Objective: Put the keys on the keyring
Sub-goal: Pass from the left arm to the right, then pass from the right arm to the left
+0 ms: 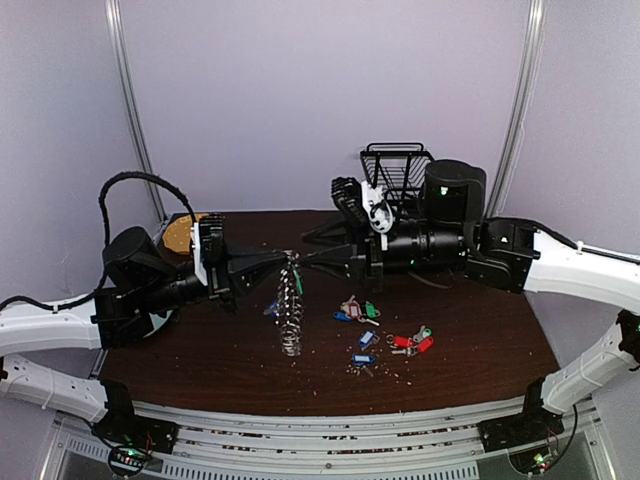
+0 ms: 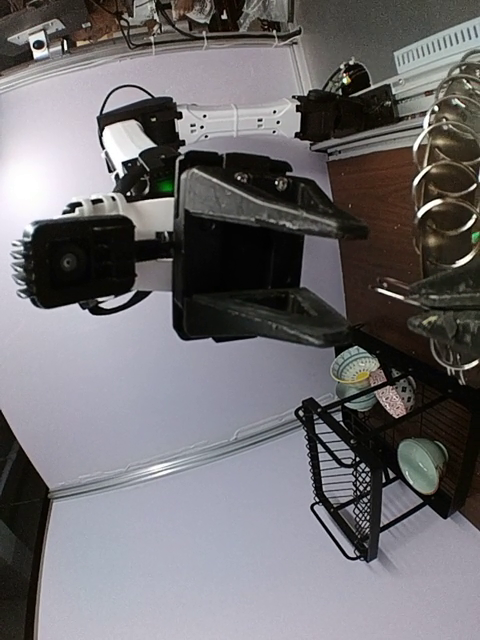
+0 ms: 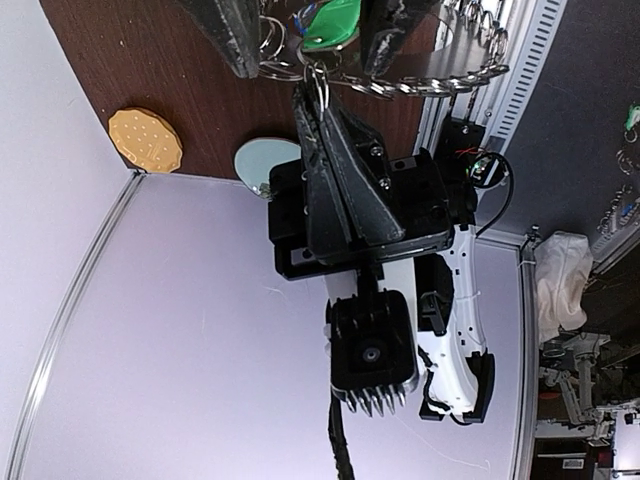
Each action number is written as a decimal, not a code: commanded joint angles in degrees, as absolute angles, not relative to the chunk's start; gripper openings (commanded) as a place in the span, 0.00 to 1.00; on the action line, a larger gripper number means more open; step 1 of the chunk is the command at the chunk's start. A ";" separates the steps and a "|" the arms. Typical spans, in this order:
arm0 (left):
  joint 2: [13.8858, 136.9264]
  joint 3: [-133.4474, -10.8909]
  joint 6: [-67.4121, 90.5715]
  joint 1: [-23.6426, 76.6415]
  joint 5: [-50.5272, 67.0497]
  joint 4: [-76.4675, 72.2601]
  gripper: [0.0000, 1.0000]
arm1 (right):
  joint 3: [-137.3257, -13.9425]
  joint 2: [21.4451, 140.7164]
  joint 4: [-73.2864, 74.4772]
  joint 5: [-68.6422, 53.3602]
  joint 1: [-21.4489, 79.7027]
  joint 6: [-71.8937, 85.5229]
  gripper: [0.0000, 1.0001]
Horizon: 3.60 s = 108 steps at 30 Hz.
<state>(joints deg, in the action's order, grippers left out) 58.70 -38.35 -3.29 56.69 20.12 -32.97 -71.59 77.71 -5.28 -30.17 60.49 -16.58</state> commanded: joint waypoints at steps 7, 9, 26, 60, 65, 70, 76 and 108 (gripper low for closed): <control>57.69 -38.76 -3.08 56.87 19.51 -37.29 0.00 | -71.90 80.43 -9.32 -29.57 61.11 -15.07 0.21; 57.63 -38.76 -3.07 56.87 19.68 -37.36 0.00 | -71.81 80.37 -9.22 -28.96 61.10 -14.95 0.14; 57.09 -44.84 -6.09 56.78 15.01 -17.19 0.28 | -88.17 82.38 24.04 -18.49 61.21 -23.40 0.00; 63.59 -54.79 -9.97 56.93 22.14 -5.02 0.06 | -102.00 90.13 37.87 -12.30 65.21 -30.51 0.00; 63.83 -54.28 -9.77 57.30 22.80 -5.72 0.00 | -103.01 90.93 38.46 -11.44 65.17 -29.84 0.00; 62.68 -53.35 -9.62 57.39 21.68 -6.87 0.00 | -102.37 90.52 37.28 -11.19 65.13 -29.59 0.00; 58.06 -46.48 -5.23 57.41 18.58 -19.28 0.00 | -93.06 85.79 25.44 -11.55 63.67 -25.13 0.21; 57.51 -36.72 5.92 57.39 14.36 -43.58 0.00 | -66.56 81.55 -16.06 -28.14 60.47 3.25 0.15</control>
<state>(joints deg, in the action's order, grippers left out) 58.15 -37.01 4.51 57.10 13.72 -35.14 -66.41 80.42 -12.45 -26.24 60.71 1.76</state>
